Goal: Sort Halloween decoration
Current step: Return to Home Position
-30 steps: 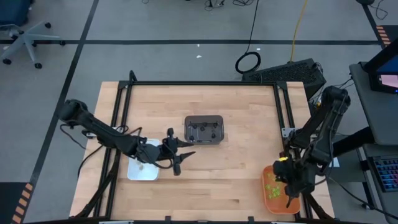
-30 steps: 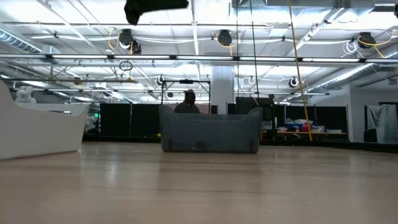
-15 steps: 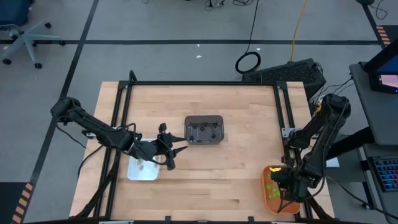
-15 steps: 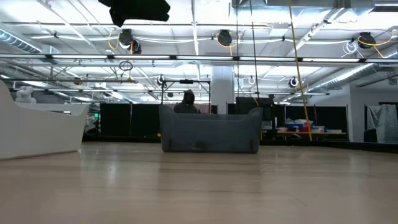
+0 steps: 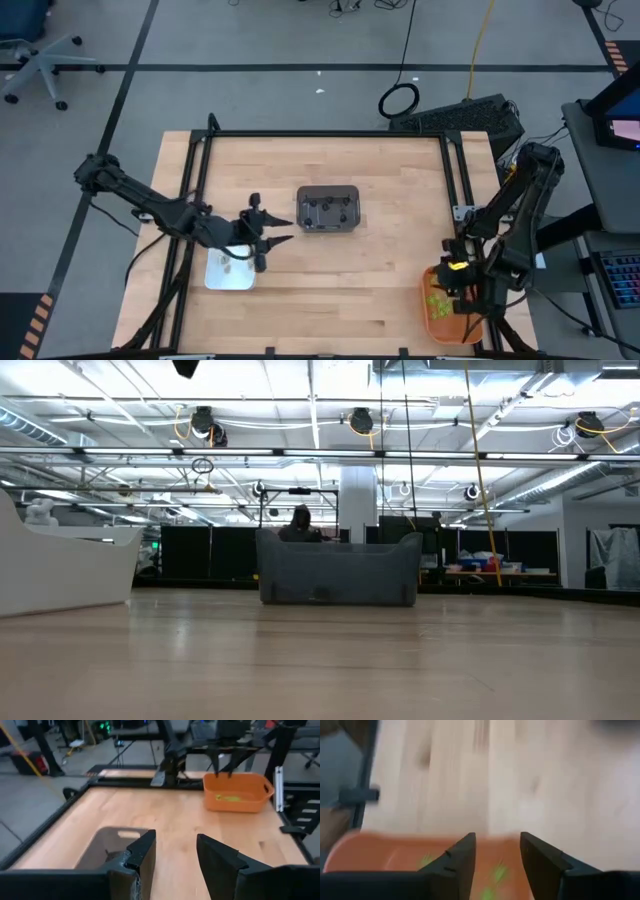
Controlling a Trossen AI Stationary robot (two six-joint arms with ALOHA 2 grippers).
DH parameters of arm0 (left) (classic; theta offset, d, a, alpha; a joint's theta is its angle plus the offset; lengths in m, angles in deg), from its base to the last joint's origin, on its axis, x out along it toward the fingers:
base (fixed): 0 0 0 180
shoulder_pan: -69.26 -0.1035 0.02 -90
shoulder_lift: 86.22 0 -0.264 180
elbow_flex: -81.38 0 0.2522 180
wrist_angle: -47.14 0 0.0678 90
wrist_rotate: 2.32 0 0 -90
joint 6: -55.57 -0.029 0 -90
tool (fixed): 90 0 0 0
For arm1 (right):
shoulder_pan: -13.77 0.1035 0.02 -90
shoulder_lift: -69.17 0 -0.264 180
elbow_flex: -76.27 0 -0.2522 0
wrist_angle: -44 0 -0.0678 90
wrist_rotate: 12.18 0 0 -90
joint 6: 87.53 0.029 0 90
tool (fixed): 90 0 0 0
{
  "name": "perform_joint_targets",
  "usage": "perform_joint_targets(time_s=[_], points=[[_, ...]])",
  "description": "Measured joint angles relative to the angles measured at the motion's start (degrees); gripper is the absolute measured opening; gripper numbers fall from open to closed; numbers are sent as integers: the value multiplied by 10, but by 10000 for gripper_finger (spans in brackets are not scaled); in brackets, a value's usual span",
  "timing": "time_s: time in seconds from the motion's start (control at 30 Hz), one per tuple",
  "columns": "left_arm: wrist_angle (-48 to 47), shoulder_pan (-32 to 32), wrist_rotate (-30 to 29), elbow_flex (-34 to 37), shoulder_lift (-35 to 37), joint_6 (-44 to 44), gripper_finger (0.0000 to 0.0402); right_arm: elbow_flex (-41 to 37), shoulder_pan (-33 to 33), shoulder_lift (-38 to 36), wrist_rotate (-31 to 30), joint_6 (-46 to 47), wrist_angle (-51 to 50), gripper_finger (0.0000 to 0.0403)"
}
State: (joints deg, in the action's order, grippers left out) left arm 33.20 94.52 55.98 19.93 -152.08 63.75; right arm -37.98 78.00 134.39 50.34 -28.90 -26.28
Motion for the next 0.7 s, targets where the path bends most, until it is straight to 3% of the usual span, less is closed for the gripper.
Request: perform_joint_targets(time_s=[0.17,0.37,0.53,0.7], points=[[-16,0,15,0,47,-63,150,1,-1,-52,-148,-140,8,97],[-4,0,49,21,63,-120,150,-39,-12,-123,-233,-256,79,14],[22,-3,50,62,64,-118,150,-127,-36,-179,-228,-391,251,9],[77,-17,66,111,64,-120,140,-218,-80,-226,-160,-497,409,1]])
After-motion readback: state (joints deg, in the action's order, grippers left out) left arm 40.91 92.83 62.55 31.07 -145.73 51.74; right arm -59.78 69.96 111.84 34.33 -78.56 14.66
